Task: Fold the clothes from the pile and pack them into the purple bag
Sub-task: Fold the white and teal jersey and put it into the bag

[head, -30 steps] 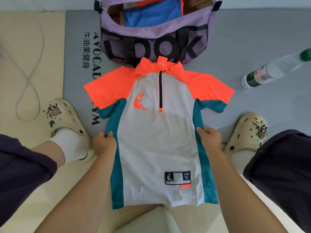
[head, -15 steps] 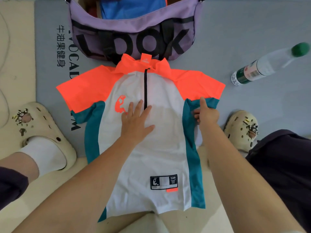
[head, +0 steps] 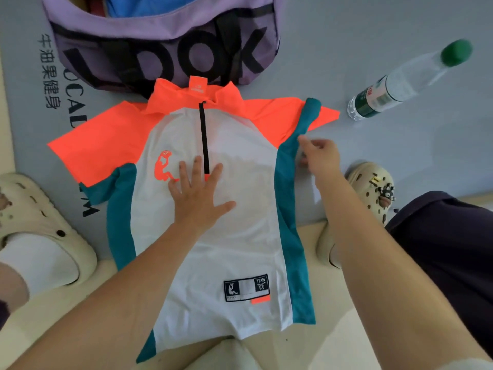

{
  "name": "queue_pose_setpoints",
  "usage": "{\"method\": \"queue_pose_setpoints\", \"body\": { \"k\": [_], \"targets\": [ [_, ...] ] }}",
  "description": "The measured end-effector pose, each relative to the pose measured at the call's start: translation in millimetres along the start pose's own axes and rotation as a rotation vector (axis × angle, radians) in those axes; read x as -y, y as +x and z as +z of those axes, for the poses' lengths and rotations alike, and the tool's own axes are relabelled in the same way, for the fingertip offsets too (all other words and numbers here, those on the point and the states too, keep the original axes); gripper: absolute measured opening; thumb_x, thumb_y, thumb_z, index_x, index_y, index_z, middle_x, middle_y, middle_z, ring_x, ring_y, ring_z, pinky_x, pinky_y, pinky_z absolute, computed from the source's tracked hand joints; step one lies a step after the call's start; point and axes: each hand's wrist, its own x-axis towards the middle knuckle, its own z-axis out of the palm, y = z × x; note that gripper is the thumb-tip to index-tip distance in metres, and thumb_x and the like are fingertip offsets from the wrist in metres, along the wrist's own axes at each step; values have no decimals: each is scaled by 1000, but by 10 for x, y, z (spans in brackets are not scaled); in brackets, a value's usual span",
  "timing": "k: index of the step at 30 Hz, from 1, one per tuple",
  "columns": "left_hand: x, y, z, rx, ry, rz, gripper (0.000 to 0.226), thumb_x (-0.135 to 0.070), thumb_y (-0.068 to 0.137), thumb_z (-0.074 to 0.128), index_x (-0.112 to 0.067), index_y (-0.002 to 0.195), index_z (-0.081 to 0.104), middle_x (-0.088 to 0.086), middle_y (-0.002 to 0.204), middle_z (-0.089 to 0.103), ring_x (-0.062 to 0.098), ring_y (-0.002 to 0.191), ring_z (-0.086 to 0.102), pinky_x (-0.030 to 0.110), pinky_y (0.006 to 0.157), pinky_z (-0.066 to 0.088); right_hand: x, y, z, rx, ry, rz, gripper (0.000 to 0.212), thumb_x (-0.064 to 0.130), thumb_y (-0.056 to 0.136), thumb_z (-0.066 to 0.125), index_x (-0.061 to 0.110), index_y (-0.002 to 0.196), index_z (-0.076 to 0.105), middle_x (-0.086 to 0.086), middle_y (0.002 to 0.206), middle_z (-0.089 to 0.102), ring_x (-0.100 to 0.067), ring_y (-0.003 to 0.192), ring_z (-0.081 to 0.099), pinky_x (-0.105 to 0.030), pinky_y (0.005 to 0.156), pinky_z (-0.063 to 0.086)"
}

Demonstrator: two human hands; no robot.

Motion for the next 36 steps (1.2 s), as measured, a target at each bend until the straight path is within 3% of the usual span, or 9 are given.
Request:
{"method": "queue_pose_setpoints", "body": {
  "k": [2, 4, 11, 14, 16, 23, 28, 32, 36],
  "targets": [
    [12, -2, -3, 9, 7, -4, 95, -81, 77, 45, -45, 152, -1, 3, 163, -17, 36, 148, -15, 64, 114, 7, -42, -71, 113, 68, -216, -59, 42, 41, 83, 72, 12, 63, 49, -4, 59, 50, -17, 52, 46, -19, 50, 38],
    [31, 0, -9, 21, 11, -1, 95, -82, 77, 44, -46, 151, -3, 2, 162, -18, 36, 148, -17, 64, 114, 7, -62, -101, 186, 91, -358, -98, 52, 35, 83, 72, 15, 53, 34, 0, 51, 36, -14, 45, 34, -23, 40, 28],
    [64, 40, 6, 33, 27, 5, 94, -85, 75, 40, -49, 149, -6, 0, 162, -18, 34, 148, -16, 63, 113, 7, -116, -199, 137, -68, -3, -115, 24, 28, 89, 67, 12, 83, 50, 5, 70, 53, -17, 69, 53, -27, 64, 41],
    [74, 35, 22, 25, 14, 5, 95, -85, 75, 41, -49, 150, -6, 0, 162, -18, 35, 148, -16, 63, 113, 7, -230, -309, 137, 77, -221, -46, 39, 47, 80, 74, 14, 80, 53, 8, 69, 54, -9, 61, 51, -21, 51, 34],
    [76, 32, 7, 34, 6, 7, 95, -86, 75, 40, -49, 150, -5, 1, 162, -17, 35, 148, -16, 63, 113, 7, -313, -341, 107, 145, -357, -42, 39, 40, 81, 74, 6, 74, 55, -1, 67, 55, -19, 60, 51, -32, 54, 40],
    [310, -72, -263, -63, -334, 35, 77, -57, 86, 62, -34, 151, 29, 6, 162, 16, 28, 149, 14, 52, 116, 20, -337, -657, 175, -157, -312, -132, 26, 31, 88, 67, 9, 99, 59, -10, 95, 61, -33, 94, 59, -36, 74, 42],
    [981, -416, -344, -604, -595, -402, 29, -20, 84, 69, -6, 109, 66, 15, 113, 60, 32, 109, 54, 38, 96, 40, -268, -1235, 802, -29, -727, -759, 50, 37, 84, 68, 11, 124, 54, -13, 123, 55, -35, 113, 51, -46, 86, 42],
    [1553, -523, -268, -508, -718, -876, 25, -31, 84, 67, -8, 93, 63, 6, 87, 65, 29, 87, 63, 31, 63, 42, -293, -1597, 1312, 352, -941, -917, 73, 50, 89, 60, 24, 151, 31, -7, 159, 25, -30, 147, 21, -48, 112, 26],
    [1702, -507, -165, -275, -785, -847, 40, -47, 81, 72, -15, 99, 58, -6, 89, 59, 16, 79, 55, 22, 55, 34, -412, -1657, 1435, 395, -1135, -879, 90, 61, 84, 58, 31, 155, 12, -2, 164, 0, -28, 151, -2, -48, 118, 16]
  ]
}}
